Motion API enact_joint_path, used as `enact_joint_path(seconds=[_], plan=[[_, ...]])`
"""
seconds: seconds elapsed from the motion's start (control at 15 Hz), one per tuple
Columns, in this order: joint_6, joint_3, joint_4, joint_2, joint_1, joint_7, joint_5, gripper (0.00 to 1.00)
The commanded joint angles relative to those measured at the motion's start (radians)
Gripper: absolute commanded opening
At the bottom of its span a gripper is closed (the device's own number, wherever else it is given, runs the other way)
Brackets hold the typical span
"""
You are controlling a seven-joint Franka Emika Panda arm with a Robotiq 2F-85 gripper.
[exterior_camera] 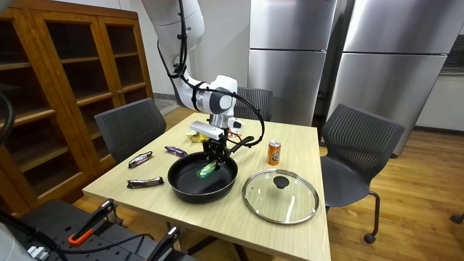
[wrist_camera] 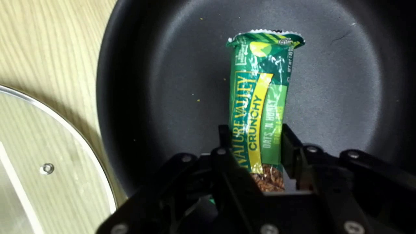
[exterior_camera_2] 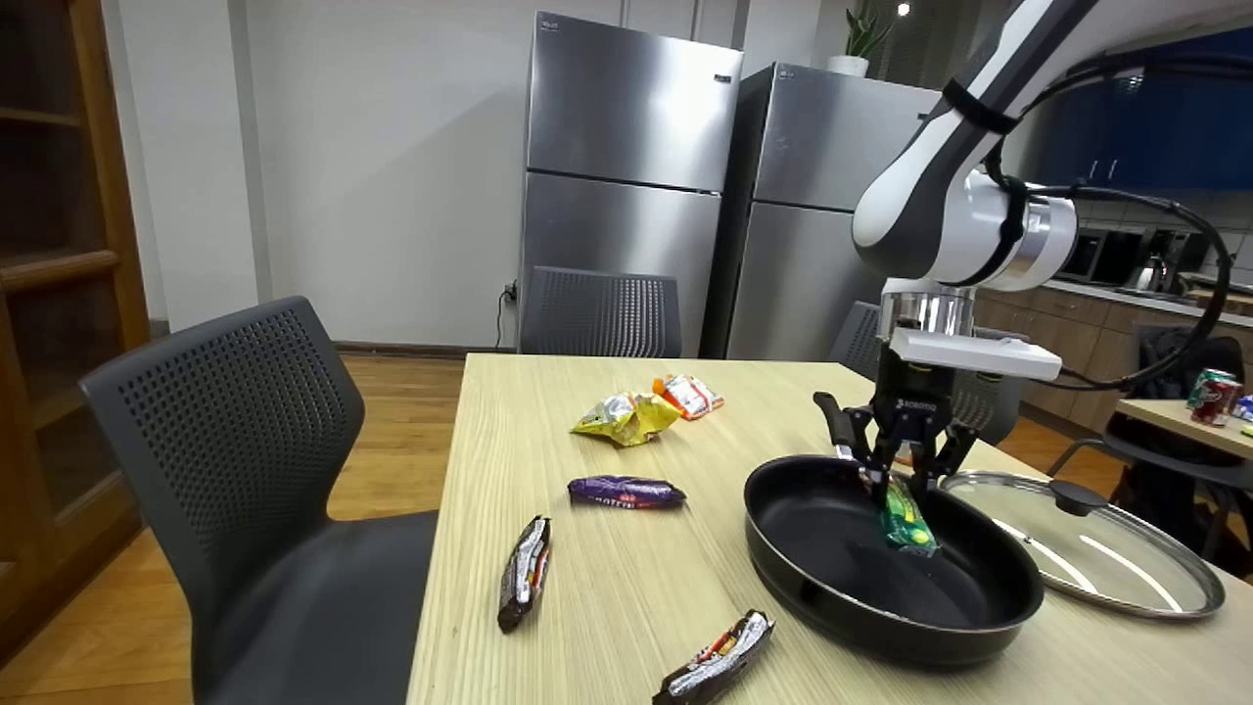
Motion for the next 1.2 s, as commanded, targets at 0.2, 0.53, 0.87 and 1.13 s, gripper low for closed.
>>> enact_joint_path(seconds=[0.2,0.53,0.87,1.13], plan=[[-0.040,-0.010,0.019,0.038,-0.012,0.008,0.036,0.14],[-0.068,-0.006,-0.002,0.026,-0.014,-0.016,0.034,0.66],[-0.059,0.002,-0.074,-0.038,-0.014,-0.053,0.029,0.99],[-0.056,0.007,-0.101,-0.081,0.003,-0.060,0.021,1.00]])
